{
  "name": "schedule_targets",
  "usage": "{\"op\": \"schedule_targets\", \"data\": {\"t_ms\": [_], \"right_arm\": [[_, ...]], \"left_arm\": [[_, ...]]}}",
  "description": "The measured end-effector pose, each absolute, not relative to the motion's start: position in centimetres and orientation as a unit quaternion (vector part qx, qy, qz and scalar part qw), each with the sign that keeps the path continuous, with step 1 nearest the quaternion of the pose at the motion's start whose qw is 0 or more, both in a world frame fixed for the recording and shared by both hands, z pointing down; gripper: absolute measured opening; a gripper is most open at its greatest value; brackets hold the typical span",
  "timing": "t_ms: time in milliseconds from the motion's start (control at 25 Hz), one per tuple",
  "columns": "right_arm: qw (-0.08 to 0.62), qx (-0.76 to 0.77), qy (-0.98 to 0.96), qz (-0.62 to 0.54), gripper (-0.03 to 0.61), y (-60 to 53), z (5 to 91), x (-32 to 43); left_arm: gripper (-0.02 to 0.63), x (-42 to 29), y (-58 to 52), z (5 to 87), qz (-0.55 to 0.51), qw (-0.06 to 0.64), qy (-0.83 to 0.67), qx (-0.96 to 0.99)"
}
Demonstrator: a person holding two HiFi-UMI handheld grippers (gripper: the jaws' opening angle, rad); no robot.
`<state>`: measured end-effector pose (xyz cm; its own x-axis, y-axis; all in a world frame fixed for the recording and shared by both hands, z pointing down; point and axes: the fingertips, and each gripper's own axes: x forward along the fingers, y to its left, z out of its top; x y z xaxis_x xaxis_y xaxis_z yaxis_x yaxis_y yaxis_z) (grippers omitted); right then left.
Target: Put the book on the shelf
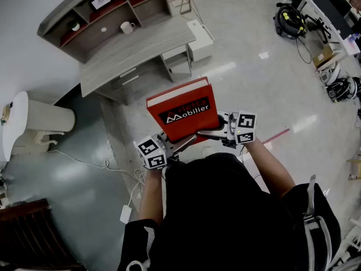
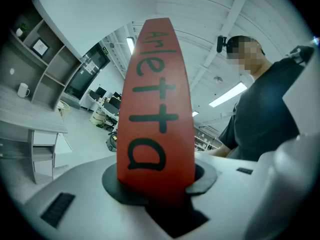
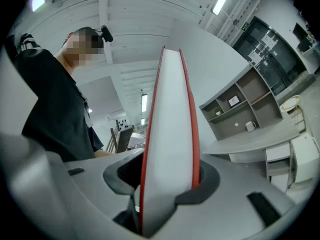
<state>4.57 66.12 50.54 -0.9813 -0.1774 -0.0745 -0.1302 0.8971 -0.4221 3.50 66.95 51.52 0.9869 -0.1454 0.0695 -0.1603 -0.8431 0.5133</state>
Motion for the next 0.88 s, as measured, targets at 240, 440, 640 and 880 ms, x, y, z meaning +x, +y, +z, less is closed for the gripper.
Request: {"op": "schedule_targets", "data": {"t_ms": [240,440,640,880], "right_arm": [[0.054,-0.073,0.969,-0.232,0.177,66.1,50.8,4.9],[0.056,-0.079,0.971,-0.217,0.189,66.0,51.3,5.7],[0.063,-0.097,0.968,-0.224,0.189,64.4,52.1,6.1],[0.048,-0.130,0.963,-0.230,0.192,60.1,53.2,7.0]], "left_arm": [[0.163,3.9,67.1,51.6,0.012,0.283,-0.085,0.955],[0.163,4.7,67.1,52.1,0.013,0.273,-0.082,0.958],[0.163,5.1,65.5,52.9,0.024,0.278,-0.066,0.958],[0.164,6.0,61.2,53.9,0.009,0.291,-0.046,0.955]]}}
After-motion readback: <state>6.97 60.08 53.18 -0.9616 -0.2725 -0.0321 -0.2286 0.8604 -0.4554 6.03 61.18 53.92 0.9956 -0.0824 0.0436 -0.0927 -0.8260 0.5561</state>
